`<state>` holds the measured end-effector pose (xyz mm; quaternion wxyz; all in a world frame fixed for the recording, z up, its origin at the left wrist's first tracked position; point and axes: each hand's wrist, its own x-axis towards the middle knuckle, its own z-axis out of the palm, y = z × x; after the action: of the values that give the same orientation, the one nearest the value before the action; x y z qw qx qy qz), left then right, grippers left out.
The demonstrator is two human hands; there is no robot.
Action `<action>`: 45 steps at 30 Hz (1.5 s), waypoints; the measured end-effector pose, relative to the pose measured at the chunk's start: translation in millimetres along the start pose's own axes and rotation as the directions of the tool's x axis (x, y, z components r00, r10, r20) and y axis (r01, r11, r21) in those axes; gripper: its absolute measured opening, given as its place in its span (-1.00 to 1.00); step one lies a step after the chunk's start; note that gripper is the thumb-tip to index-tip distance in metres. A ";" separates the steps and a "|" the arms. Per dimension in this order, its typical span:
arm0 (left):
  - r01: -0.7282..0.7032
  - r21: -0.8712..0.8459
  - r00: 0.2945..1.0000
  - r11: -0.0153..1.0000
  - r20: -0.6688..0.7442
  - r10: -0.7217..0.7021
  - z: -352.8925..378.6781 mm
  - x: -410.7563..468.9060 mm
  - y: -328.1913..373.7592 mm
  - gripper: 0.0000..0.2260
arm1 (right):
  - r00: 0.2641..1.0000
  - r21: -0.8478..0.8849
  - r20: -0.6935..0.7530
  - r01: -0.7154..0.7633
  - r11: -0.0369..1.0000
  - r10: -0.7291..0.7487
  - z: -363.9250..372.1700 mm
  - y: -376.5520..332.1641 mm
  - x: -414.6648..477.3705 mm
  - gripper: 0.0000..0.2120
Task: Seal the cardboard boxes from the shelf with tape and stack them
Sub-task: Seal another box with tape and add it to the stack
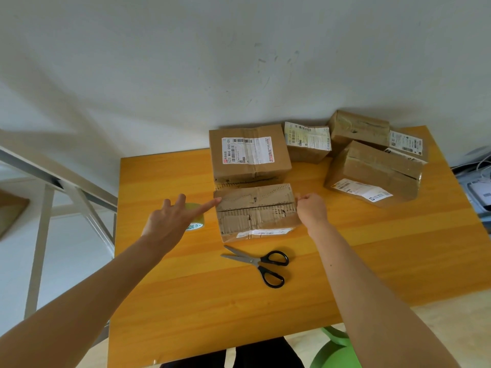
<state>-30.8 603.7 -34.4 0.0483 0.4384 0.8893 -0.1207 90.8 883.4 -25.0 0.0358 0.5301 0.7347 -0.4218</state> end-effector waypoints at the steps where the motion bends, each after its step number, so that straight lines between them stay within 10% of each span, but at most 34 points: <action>1: 0.001 -0.001 1.000 1.000 -0.003 -0.001 1.0 -0.2 0.0 -0.04 | 1.000 -0.014 0.020 -0.019 1.000 0.020 -0.5 -1.2 0.7 -0.73; 17: 0.058 -0.084 0.998 0.995 0.011 -0.057 5.6 -5.5 8.1 0.00 | 0.927 0.309 0.130 -0.375 0.874 0.352 14.5 -5.6 -1.7 -0.84; 22: 0.080 -0.094 0.997 0.992 0.004 -0.080 5.0 -3.0 10.5 0.00 | 0.939 0.066 -0.298 0.201 0.977 -0.173 22.6 -0.2 -14.3 -0.72; 26: 0.086 -0.098 0.996 0.991 0.022 -0.084 4.1 -2.0 11.0 0.00 | 0.852 -0.106 -0.170 0.483 0.869 -0.495 29.6 7.0 -33.7 -0.49; 32: 0.116 -0.145 0.993 0.983 0.022 -0.114 4.4 -5.4 17.3 0.02 | 0.837 -0.702 0.122 0.453 0.550 -0.534 38.6 15.9 -40.7 -0.21; 45: 0.131 -0.170 0.991 0.977 0.026 -0.129 6.4 -5.4 17.8 0.02 | 0.688 -0.641 0.360 0.673 0.369 -0.630 99.5 -8.4 -84.0 -0.13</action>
<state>-13.5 608.4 -42.6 0.0842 0.3728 0.9227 -0.0501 81.3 754.3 -41.9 0.0956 0.1233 0.9843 -0.0826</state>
